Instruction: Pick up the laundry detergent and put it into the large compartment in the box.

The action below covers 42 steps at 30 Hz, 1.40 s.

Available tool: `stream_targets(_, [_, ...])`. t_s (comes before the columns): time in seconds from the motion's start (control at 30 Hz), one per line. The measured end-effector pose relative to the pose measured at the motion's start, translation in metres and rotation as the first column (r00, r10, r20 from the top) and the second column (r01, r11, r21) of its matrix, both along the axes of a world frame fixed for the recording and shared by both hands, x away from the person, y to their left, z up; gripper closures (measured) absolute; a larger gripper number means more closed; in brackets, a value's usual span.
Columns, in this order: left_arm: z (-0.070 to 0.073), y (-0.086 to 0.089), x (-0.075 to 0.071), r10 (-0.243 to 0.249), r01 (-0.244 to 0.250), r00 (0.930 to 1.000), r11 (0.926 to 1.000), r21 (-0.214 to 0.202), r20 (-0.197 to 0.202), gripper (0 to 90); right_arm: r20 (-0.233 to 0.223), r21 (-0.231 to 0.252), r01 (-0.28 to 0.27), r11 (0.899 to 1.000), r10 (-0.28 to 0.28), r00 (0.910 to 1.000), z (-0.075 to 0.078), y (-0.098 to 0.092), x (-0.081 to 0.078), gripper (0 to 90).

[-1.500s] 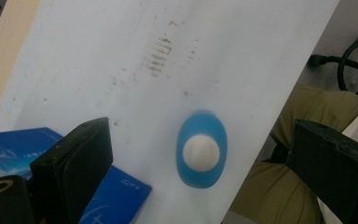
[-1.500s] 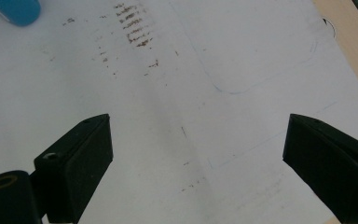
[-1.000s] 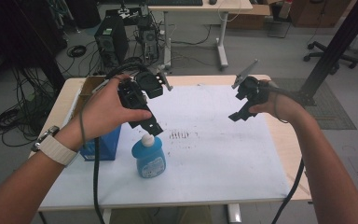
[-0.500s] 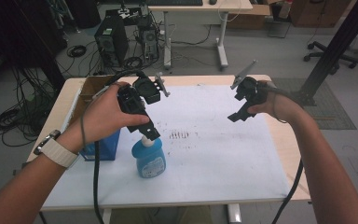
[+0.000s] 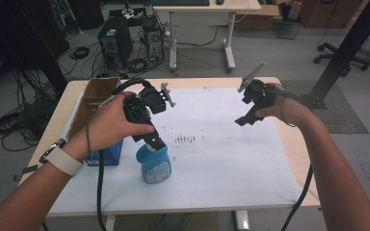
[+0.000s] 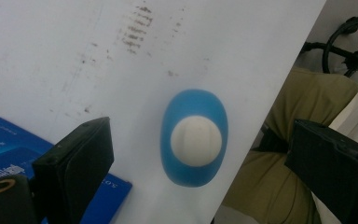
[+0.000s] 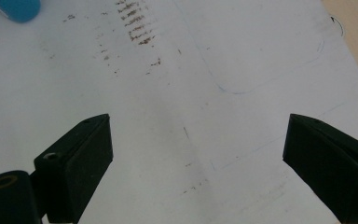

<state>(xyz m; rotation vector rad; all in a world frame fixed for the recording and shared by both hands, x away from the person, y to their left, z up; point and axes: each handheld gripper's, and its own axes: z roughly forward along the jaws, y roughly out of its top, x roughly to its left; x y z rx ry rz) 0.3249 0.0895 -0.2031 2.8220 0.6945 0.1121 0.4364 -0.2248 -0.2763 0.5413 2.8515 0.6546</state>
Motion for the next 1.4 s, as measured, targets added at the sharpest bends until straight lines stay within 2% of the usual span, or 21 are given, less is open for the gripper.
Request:
stream_targets(0.9, [-0.03,0.006,0.004,0.006,-0.007,0.9997,0.9999,-0.014,-0.025,8.0,-0.006,-0.003,-0.004,1.0,0.004,1.0,-0.004,0.003,0.001,8.2])
stream_targets(1.4, [-0.044,0.007,0.004,0.002,-0.002,0.9994,1.0,-0.006,-0.035,7.9,-0.005,-0.003,-0.008,1.0,0.008,1.0,-0.006,0.004,0.001,8.2])
